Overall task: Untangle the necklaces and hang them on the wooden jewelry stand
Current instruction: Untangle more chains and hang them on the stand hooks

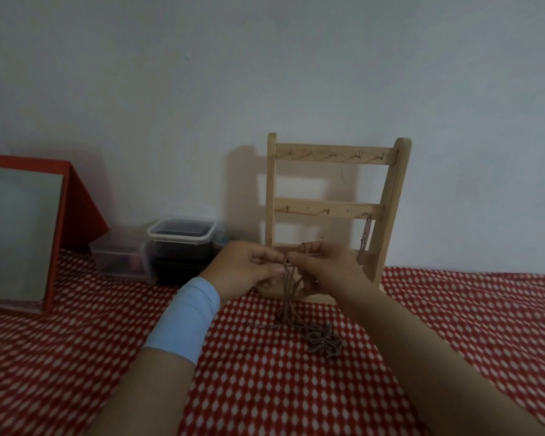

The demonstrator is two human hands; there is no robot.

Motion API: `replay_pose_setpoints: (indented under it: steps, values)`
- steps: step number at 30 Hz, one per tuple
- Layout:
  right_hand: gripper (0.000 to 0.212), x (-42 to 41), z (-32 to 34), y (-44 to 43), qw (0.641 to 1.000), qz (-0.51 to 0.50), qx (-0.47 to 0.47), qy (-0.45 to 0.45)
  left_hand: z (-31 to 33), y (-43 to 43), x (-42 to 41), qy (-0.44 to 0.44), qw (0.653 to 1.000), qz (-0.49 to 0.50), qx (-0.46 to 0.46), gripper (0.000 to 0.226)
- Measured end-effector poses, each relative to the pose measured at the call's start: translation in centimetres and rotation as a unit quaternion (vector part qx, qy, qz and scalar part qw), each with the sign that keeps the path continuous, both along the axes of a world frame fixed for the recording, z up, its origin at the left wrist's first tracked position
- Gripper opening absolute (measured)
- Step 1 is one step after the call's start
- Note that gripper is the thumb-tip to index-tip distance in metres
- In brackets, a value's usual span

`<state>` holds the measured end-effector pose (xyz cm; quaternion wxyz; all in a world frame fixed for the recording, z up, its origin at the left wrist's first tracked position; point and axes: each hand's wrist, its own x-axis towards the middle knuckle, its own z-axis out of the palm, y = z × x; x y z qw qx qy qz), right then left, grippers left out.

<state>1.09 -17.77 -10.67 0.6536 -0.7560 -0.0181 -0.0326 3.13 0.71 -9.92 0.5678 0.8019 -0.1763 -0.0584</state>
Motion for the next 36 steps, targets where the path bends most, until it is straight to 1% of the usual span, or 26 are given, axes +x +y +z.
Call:
replay_pose_setpoints:
  steps: [2,3,5,6,7,8,9,11,12,16,18,22,25,28,31,33,36]
  values:
    - [0.034,-0.2,0.3,0.0,0.997,-0.036,-0.070,0.014,-0.1,-0.1,0.0,0.015,1.000,0.006,0.009,0.011]
    - [0.033,-0.3,0.4,-0.1,0.992,-0.044,-0.115,0.020,-0.1,-0.1,0.1,0.018,1.000,0.007,0.015,0.009]
    - [0.030,-0.4,0.6,-0.2,0.972,-0.067,-0.225,0.011,-0.2,-0.2,0.0,0.020,0.999,0.008,0.032,0.007]
    - [0.032,-0.5,0.7,-0.3,0.958,-0.088,-0.273,-0.007,-0.1,-0.2,-0.1,0.021,0.999,0.007,0.033,0.005]
    - [0.034,-0.5,0.7,-0.3,0.948,-0.107,-0.300,-0.026,-0.1,-0.2,-0.1,0.022,0.999,0.005,0.029,0.004]
    - [0.036,-0.6,0.9,-0.3,0.947,-0.112,-0.299,-0.038,0.0,-0.2,-0.1,0.022,0.999,0.005,0.024,0.004]
    - [0.036,-0.7,1.0,-0.2,0.958,-0.096,-0.268,-0.037,0.0,-0.2,-0.1,0.021,1.000,0.006,0.017,0.004]
    - [0.032,-1.0,1.1,-0.1,0.985,-0.027,-0.168,-0.008,0.0,-0.2,-0.2,0.030,0.999,0.009,-0.010,0.005]
    - [0.028,-1.1,1.1,-0.1,0.991,0.002,-0.133,0.000,0.0,-0.2,-0.1,0.034,0.999,0.011,-0.018,0.006]
    - [0.016,-1.0,0.9,-0.6,0.996,0.058,-0.074,0.006,0.2,-0.1,-0.2,0.043,0.999,0.011,-0.021,0.006]
    - [0.016,-1.0,0.9,-0.7,0.995,0.074,-0.070,0.014,0.4,-0.1,-0.2,0.035,0.999,0.016,-0.013,0.005]
    - [0.021,-1.0,0.7,-0.5,0.991,0.078,-0.110,0.017,0.6,-0.2,-0.4,0.020,1.000,0.008,0.008,0.008]
    - [0.025,-1.3,1.0,-0.5,0.991,0.088,-0.095,0.025,0.7,-0.3,-0.5,0.039,0.999,0.010,-0.013,0.012]
    - [0.021,-1.3,1.0,-0.6,0.992,0.081,-0.095,0.021,0.7,-0.2,-0.3,0.039,0.999,0.008,-0.019,0.011]
    - [0.018,-1.2,0.9,-0.5,0.993,0.089,-0.074,0.029,0.7,0.1,-0.3,0.033,0.999,-0.004,-0.028,0.014]
    - [0.016,-1.2,0.7,-0.4,0.995,0.073,-0.069,0.028,0.6,0.2,-0.3,0.032,0.999,-0.016,-0.028,0.019]
    - [0.020,-1.0,0.4,-0.1,0.995,0.030,-0.091,0.012,0.7,-0.2,-0.5,0.009,1.000,-0.025,0.011,0.024]
